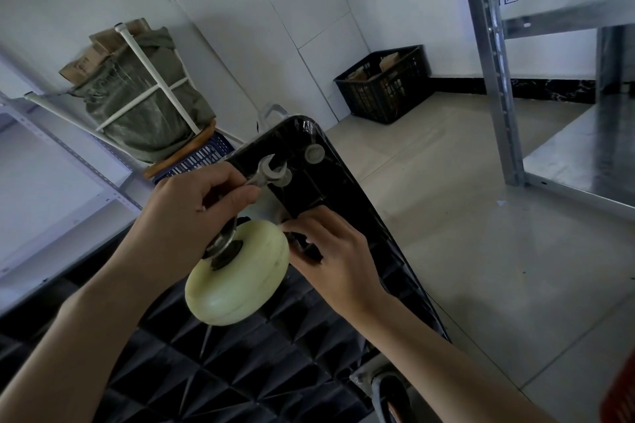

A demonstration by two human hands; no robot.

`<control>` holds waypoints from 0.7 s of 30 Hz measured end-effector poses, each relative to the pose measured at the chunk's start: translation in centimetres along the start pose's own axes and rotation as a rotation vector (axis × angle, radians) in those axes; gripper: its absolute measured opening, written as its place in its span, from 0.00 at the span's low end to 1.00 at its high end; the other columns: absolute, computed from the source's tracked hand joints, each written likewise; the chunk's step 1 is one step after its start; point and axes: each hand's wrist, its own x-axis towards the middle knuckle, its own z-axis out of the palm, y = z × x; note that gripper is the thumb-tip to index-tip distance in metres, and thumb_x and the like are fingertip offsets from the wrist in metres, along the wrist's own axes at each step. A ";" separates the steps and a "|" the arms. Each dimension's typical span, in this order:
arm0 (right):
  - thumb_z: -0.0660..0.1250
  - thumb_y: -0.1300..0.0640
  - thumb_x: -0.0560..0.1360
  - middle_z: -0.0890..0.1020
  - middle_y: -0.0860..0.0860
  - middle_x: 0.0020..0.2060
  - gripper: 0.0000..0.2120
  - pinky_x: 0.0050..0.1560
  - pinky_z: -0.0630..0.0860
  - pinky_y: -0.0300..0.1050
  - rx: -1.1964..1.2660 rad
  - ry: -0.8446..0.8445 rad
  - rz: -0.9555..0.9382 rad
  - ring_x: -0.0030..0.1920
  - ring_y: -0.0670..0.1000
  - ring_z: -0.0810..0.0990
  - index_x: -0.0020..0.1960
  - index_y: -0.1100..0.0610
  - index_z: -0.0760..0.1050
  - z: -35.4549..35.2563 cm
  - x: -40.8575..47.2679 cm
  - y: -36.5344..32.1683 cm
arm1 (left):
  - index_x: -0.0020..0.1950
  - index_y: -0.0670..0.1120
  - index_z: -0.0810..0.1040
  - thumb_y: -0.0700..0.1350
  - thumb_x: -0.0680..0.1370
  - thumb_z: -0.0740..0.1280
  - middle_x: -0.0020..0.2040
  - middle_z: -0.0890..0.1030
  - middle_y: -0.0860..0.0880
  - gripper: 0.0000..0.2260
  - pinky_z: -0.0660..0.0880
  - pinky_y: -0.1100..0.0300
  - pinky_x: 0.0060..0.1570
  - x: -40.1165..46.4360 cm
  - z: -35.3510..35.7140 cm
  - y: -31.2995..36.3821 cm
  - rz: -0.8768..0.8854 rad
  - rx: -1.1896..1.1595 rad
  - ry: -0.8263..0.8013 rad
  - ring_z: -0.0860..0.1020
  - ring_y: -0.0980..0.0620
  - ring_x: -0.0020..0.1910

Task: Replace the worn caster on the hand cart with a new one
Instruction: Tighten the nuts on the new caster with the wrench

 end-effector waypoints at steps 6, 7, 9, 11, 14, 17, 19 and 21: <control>0.77 0.60 0.74 0.84 0.50 0.44 0.06 0.43 0.80 0.41 0.003 0.017 -0.003 0.43 0.48 0.81 0.50 0.60 0.84 0.1 0.2 0.1 | 0.41 0.53 0.80 0.51 0.78 0.69 0.29 0.77 0.58 0.07 0.65 0.60 0.34 0.0 0.1 0.0 -0.003 -0.007 0.007 0.73 0.61 0.28; 0.77 0.60 0.74 0.84 0.50 0.44 0.06 0.43 0.80 0.41 0.003 0.017 0.000 0.43 0.48 0.81 0.50 0.60 0.83 0.2 0.2 0.1 | 0.41 0.53 0.80 0.51 0.78 0.69 0.29 0.77 0.58 0.07 0.65 0.60 0.34 0.0 0.1 -0.1 -0.001 -0.010 0.008 0.73 0.61 0.28; 0.76 0.60 0.75 0.84 0.51 0.44 0.06 0.43 0.80 0.43 0.012 0.011 0.006 0.43 0.48 0.81 0.50 0.61 0.83 0.2 0.1 0.1 | 0.41 0.53 0.80 0.51 0.78 0.69 0.29 0.77 0.57 0.07 0.65 0.60 0.34 0.0 0.1 -0.1 0.001 -0.014 0.009 0.73 0.60 0.28; 0.76 0.60 0.75 0.83 0.51 0.45 0.06 0.42 0.80 0.44 0.044 0.002 0.010 0.43 0.49 0.81 0.50 0.61 0.83 0.2 0.1 0.2 | 0.41 0.53 0.80 0.51 0.78 0.69 0.29 0.77 0.57 0.07 0.65 0.59 0.34 0.0 0.2 -0.2 0.007 -0.017 0.008 0.73 0.60 0.28; 0.76 0.61 0.76 0.82 0.52 0.46 0.06 0.44 0.80 0.45 0.074 -0.002 -0.005 0.44 0.51 0.81 0.50 0.62 0.83 0.1 0.3 0.2 | 0.41 0.53 0.80 0.51 0.78 0.69 0.28 0.77 0.57 0.07 0.65 0.59 0.33 0.1 0.2 -0.2 0.013 -0.016 0.008 0.73 0.59 0.28; 0.75 0.63 0.76 0.82 0.53 0.46 0.05 0.46 0.79 0.46 0.072 -0.003 -0.021 0.45 0.51 0.80 0.50 0.63 0.83 0.0 0.3 0.2 | 0.41 0.53 0.80 0.50 0.78 0.69 0.28 0.76 0.57 0.07 0.65 0.60 0.33 0.1 0.2 -0.3 0.008 -0.025 0.010 0.73 0.59 0.27; 0.75 0.63 0.76 0.82 0.54 0.46 0.05 0.46 0.80 0.45 0.068 0.000 -0.030 0.45 0.51 0.80 0.50 0.64 0.83 0.1 0.3 0.2 | 0.41 0.52 0.80 0.50 0.78 0.69 0.27 0.76 0.58 0.07 0.65 0.60 0.33 0.1 0.2 -0.3 0.010 -0.032 0.009 0.73 0.59 0.27; 0.75 0.64 0.76 0.82 0.54 0.46 0.04 0.46 0.80 0.45 0.063 0.011 -0.036 0.45 0.51 0.81 0.50 0.64 0.83 0.1 0.3 0.2 | 0.41 0.52 0.80 0.50 0.78 0.69 0.27 0.76 0.57 0.07 0.65 0.59 0.33 0.1 0.2 -0.3 0.015 -0.037 0.006 0.72 0.60 0.26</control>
